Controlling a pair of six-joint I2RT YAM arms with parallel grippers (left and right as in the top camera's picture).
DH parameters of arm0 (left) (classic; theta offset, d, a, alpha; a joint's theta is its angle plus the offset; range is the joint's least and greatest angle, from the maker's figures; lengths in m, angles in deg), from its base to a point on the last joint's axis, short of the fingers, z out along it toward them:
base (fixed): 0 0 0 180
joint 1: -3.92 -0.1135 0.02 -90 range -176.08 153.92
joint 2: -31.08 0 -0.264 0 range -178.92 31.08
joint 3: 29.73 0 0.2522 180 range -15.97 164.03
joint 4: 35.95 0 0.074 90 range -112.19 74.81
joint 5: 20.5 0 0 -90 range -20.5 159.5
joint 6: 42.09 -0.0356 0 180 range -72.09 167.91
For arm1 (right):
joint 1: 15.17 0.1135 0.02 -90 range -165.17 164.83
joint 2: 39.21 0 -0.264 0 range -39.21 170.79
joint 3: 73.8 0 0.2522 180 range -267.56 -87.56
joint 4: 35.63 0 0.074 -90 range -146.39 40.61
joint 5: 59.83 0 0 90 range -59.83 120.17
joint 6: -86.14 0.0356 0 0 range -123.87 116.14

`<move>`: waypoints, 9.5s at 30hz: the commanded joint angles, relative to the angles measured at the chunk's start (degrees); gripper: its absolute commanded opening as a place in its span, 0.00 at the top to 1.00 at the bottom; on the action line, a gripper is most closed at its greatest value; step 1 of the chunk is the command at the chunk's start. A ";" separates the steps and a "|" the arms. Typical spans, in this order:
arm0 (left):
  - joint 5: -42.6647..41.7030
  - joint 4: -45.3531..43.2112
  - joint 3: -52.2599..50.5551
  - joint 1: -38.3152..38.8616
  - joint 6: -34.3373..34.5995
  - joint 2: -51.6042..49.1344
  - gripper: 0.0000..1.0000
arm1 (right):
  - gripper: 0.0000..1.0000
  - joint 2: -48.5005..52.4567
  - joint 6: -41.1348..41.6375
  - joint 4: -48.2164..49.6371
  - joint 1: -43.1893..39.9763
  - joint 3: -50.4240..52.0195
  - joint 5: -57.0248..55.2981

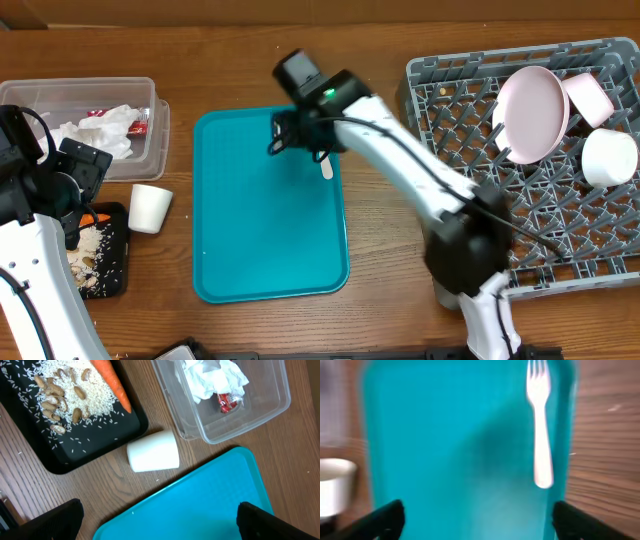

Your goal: Sort waste into correct bins and load items into the dishwasher

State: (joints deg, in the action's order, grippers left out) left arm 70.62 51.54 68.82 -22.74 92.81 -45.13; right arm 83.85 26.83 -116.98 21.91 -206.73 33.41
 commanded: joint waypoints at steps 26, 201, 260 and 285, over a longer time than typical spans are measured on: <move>-0.70 9.05 -4.33 4.70 11.13 -0.57 0.00 | 0.00 -8.94 -1.38 -6.64 -23.34 -1.16 -9.20; -29.27 -11.39 -8.61 -3.45 -68.43 -35.39 0.00 | 0.00 -8.83 -1.40 -6.45 -23.34 -1.16 -9.20; -90.25 16.85 23.58 14.80 -64.17 -24.37 0.96 | 0.00 -8.85 0.96 1.33 -25.55 -1.16 39.19; -91.67 5.07 23.69 21.11 -26.40 -27.30 0.96 | 0.00 -8.83 3.65 12.28 -17.53 -1.16 74.34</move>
State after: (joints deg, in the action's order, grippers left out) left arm -19.65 56.81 91.75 -1.62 63.04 -72.08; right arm 75.20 29.39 -105.22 4.71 -207.54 109.26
